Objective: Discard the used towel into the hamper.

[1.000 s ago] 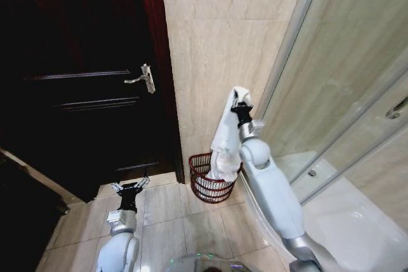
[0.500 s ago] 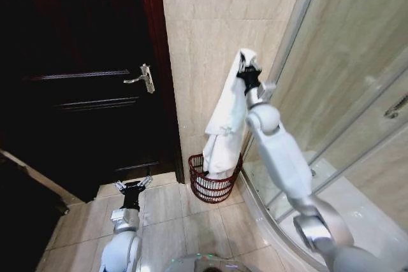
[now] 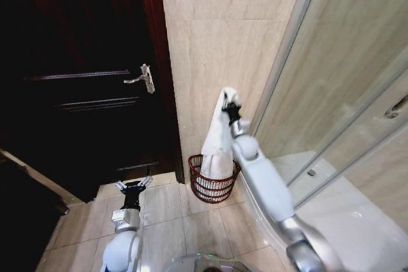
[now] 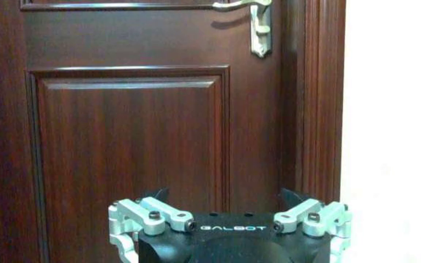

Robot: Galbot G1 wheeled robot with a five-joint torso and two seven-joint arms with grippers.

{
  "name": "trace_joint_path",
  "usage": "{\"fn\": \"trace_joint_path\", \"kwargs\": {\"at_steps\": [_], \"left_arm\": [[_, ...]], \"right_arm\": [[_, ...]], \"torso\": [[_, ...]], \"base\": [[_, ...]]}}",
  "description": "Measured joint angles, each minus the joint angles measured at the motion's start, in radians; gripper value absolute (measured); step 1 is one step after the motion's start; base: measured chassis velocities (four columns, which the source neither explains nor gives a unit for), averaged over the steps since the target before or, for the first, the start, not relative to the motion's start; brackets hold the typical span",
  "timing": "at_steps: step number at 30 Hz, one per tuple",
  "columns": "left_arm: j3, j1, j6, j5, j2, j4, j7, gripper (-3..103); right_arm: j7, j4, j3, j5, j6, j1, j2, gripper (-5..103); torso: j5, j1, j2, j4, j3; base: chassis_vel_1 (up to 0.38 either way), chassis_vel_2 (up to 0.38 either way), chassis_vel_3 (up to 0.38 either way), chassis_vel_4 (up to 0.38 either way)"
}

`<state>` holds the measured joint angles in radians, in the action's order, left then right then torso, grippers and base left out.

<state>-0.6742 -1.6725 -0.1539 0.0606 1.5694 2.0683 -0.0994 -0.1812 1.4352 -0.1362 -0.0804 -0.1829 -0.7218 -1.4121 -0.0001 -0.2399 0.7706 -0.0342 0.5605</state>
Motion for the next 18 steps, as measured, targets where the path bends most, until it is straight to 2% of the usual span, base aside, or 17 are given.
{"fn": "trace_joint_path", "kwargs": {"at_steps": [8, 13, 16, 18], "left_arm": [[-0.004, -0.005, -0.017, 0.000, -0.001, -0.003, 0.000, 100], [-0.004, -0.009, -0.024, 0.000, 0.003, -0.003, 0.000, 100], [-0.005, -0.012, -0.026, 0.000, 0.002, -0.003, -0.003, 100], [-0.009, -0.017, -0.026, 0.001, -0.002, 0.001, -0.007, 100]], "right_arm": [[-0.012, -0.040, -0.024, 0.015, -0.043, -0.196, -0.035, 3], [-0.040, -0.073, -0.031, 0.005, -0.041, -0.243, -0.058, 3], [-0.070, -0.084, -0.035, -0.003, -0.006, -0.257, -0.068, 3], [-0.097, -0.078, -0.042, -0.034, 0.062, -0.268, -0.071, 3]], "torso": [[0.0000, 0.000, 0.000, 0.0004, 0.000], [0.0000, 0.000, 0.000, 0.0004, 0.000], [0.0001, 0.000, 0.000, 0.0002, 0.000], [0.0000, 0.000, 0.000, 0.0002, 0.000]], "base": [[0.000, 0.000, 0.000, 0.000], [0.000, 0.000, 0.000, 0.000], [0.000, 0.000, 0.000, 0.000], [0.000, 0.000, 0.000, 0.000]]}}
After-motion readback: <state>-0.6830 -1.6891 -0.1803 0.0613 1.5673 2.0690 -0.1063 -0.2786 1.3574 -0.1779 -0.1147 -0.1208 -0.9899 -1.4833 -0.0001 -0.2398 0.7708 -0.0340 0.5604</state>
